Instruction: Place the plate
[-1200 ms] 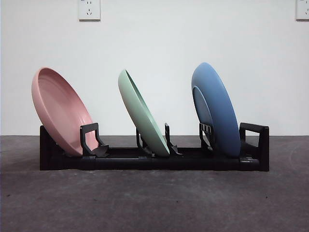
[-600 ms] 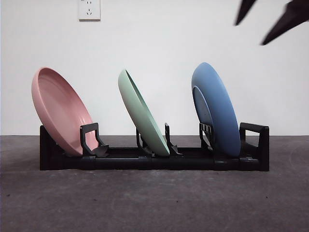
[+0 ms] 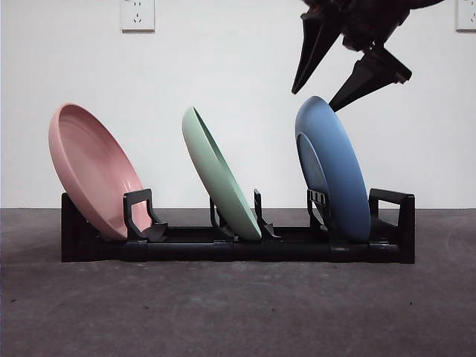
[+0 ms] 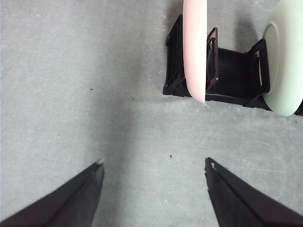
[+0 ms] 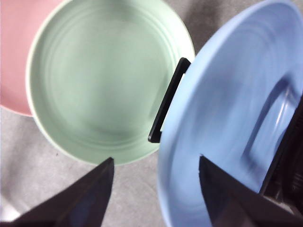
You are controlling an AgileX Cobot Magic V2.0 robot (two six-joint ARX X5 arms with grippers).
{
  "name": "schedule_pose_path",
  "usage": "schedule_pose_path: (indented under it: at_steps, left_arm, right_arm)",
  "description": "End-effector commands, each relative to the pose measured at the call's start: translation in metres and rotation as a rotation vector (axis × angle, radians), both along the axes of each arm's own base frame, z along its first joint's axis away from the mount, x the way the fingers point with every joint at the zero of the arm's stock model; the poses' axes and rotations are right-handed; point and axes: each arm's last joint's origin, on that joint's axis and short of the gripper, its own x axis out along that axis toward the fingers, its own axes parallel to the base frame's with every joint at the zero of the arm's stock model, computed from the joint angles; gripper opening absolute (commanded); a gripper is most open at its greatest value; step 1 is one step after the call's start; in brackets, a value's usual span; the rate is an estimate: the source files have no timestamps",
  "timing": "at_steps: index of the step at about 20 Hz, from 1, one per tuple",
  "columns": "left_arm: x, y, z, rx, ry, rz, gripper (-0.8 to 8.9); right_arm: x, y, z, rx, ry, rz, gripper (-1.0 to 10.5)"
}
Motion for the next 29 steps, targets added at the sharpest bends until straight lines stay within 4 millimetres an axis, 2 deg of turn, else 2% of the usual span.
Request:
schedule_pose_path:
  at_steps: [1,3,9,17,21,24,26,29]
  left_arm:
    - [-0.001,0.000,0.007,0.001,-0.025,-0.007,3.41]
    - [-0.001,0.000,0.007,0.001,-0.025,-0.007,3.41]
    - [-0.001,0.000,0.007,0.001,-0.026,-0.007,3.41]
    - [0.000,0.000,0.007,0.001,-0.027,-0.007,3.41]
    - [0.000,0.000,0.007,0.001,-0.027,-0.007,3.41]
    - [0.000,0.000,0.007,0.001,-0.028,-0.007,3.41]
    - [0.000,0.000,0.007,0.001,-0.028,-0.007,3.41]
    - [0.000,0.000,0.007,0.001,-0.028,-0.007,3.41]
  right_arm:
    - [0.005,0.003,0.003,0.000,-0.028,0.004,1.2]
    - [0.005,0.003,0.003,-0.002,-0.029,0.003,0.1]
    - [0.003,0.004,0.009,0.046,-0.012,0.030,0.1]
    - [-0.024,-0.004,0.082,0.038,-0.056,0.104,0.1]
    - [-0.054,-0.009,0.101,0.047,-0.104,0.195,0.1]
    - [-0.085,-0.010,0.108,0.054,-0.147,0.239,0.1]
    - [-0.109,-0.011,0.100,0.062,-0.181,0.272,0.1]
    - [-0.151,-0.016,0.074,0.024,-0.218,0.307,0.1]
